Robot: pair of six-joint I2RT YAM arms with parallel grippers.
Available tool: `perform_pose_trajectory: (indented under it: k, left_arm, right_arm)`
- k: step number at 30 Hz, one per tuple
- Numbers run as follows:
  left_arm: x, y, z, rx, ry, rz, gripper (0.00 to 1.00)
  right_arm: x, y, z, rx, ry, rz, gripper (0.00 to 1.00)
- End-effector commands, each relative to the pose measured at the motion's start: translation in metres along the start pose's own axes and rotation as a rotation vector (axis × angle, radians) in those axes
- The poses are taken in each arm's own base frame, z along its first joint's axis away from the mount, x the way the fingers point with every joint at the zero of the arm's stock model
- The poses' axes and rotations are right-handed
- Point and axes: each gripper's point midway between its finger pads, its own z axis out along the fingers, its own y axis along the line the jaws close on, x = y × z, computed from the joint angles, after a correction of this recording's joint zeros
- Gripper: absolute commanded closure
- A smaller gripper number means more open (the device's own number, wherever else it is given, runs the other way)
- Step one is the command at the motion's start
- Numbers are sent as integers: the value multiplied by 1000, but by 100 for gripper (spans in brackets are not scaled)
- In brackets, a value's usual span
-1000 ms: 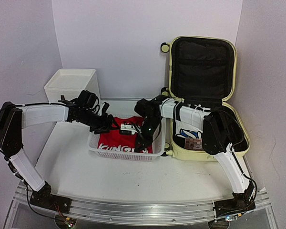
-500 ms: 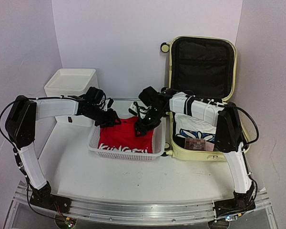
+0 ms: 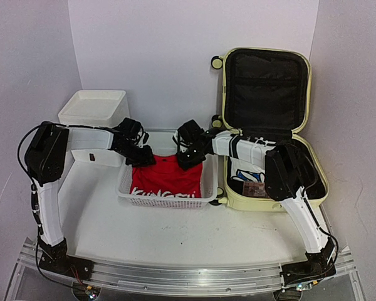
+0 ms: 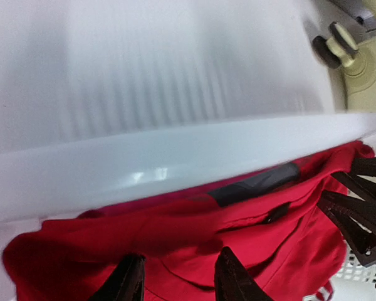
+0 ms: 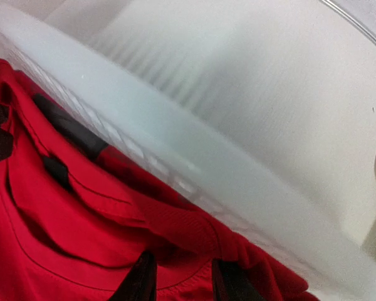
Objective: Open, take out, and arrange the luggage
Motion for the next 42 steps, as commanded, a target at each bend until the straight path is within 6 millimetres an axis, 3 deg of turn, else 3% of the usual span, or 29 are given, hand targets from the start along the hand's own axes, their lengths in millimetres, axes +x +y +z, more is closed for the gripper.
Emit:
perform_pose_trajectory:
  k: [1, 4, 6, 10, 14, 16, 18, 19, 21, 23, 25, 30, 34, 38, 42]
  left_arm:
    - [-5, 18, 18, -75, 5, 49, 62]
    - [-1, 20, 17, -82, 13, 64, 61]
    - [-5, 15, 7, -77, 2, 84, 59]
    - [-21, -7, -31, -36, -47, 116, 51]
    - [-38, -42, -90, 64, -131, 144, 37]
    - [-41, -59, -120, 124, -172, 159, 30]
    - [-40, -73, -146, 175, -208, 167, 22]
    - [-40, -81, -163, 209, -236, 176, 19]
    - [-31, -85, -177, 245, -262, 178, 6]
    - [-26, -87, -191, 275, -306, 164, 1]
    - [-22, -83, -200, 276, -359, 132, 0]
    - [-24, -59, -211, 208, -485, -12, 1]
    - [-20, -58, -206, 221, -467, -63, 5]
    - [-16, -60, -195, 243, -421, -74, 14]
    - [-11, -61, -177, 249, -370, -75, 18]
  right_arm:
    - [3, -27, 20, 134, -20, 9, 68]
    - [4, -21, 17, 96, -11, -4, 66]
    - [-8, -16, -1, 72, -33, -8, 63]
    - [-36, -8, -54, 28, -81, -38, 51]
    - [-49, -1, -119, -19, -104, -84, 33]
    - [-44, -6, -152, -6, -112, -103, 22]
    - [-28, -15, -176, 28, -103, -114, 4]
    - [-17, -23, -186, 58, -89, -117, 2]
    - [8, -44, -202, 133, -57, -105, 2]
    - [35, -64, -214, 160, -22, -49, 2]
    - [67, -89, -218, 168, 24, 31, 2]
    - [105, -132, -215, 198, 82, 225, 2]
    - [108, -150, -194, 195, 103, 377, 4]
    - [102, -171, -165, 176, 93, 516, 24]
    - [94, -168, -132, 100, 117, 531, 30]
